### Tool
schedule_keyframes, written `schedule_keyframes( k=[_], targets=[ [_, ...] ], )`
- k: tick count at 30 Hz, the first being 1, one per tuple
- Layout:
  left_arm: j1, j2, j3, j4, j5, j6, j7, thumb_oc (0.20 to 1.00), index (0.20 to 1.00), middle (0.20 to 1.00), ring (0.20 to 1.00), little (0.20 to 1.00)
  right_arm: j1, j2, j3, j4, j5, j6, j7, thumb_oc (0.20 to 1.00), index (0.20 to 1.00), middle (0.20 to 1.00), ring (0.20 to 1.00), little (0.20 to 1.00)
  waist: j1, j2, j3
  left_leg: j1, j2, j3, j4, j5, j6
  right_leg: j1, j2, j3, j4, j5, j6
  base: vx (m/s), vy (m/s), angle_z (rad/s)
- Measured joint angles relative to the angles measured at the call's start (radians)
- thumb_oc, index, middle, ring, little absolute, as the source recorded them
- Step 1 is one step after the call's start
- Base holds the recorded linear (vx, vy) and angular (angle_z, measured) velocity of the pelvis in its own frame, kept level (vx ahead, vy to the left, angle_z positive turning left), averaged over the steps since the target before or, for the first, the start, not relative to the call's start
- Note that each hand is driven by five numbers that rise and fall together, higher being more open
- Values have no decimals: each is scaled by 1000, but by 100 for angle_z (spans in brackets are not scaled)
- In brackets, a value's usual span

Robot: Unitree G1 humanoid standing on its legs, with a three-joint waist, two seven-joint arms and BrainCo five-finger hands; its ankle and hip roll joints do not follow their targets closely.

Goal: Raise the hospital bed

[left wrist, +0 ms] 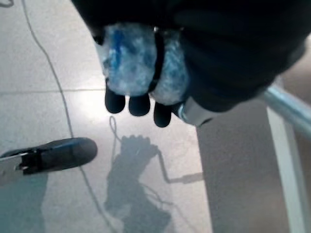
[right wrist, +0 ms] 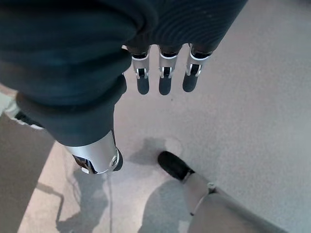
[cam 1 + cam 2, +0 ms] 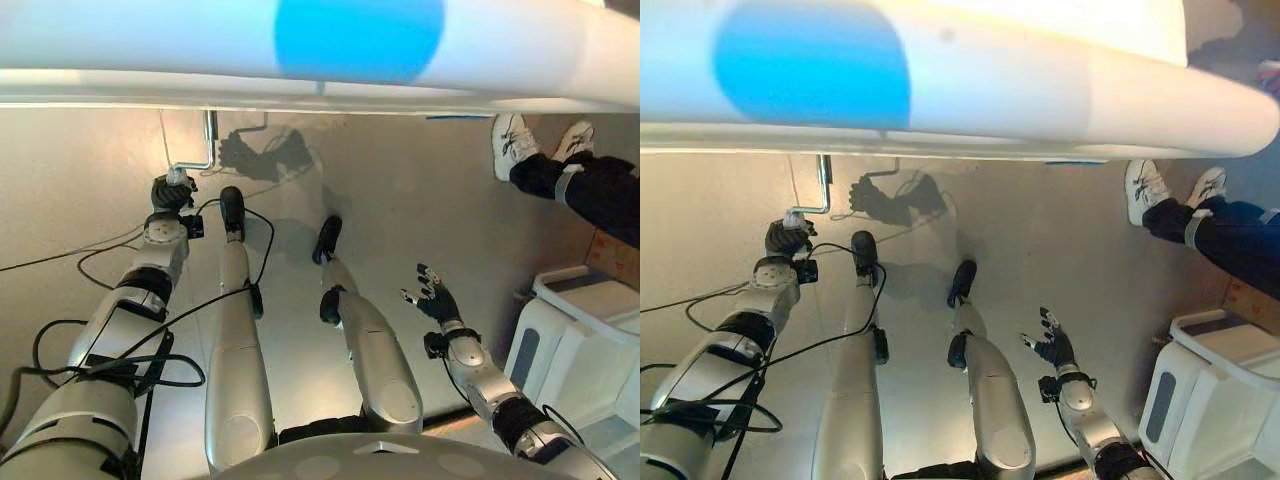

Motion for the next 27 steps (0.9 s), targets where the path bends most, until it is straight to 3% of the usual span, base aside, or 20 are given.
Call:
schedule_keyframes(
  k=[14,27],
  targets=[
    [-73,-44,-7,52,0,17,53,200,200,200,200,200,-8,-20,12,-71,0,-28,-31,1000,1000,1000,1000,1000,-47,5,4,-62,3,81,-11,12,13,-180,-23,101,93,6,8,-5,-38,-18],
    [-91,-94,31,46,-9,-1,117,200,200,200,200,200,-18,-32,29,-86,-4,-34,-34,1000,1000,1000,1000,1000,-88,7,4,-73,-10,190,-11,14,17,-350,-44,217,252,0,9,-1,-36,-19]
  ],
)
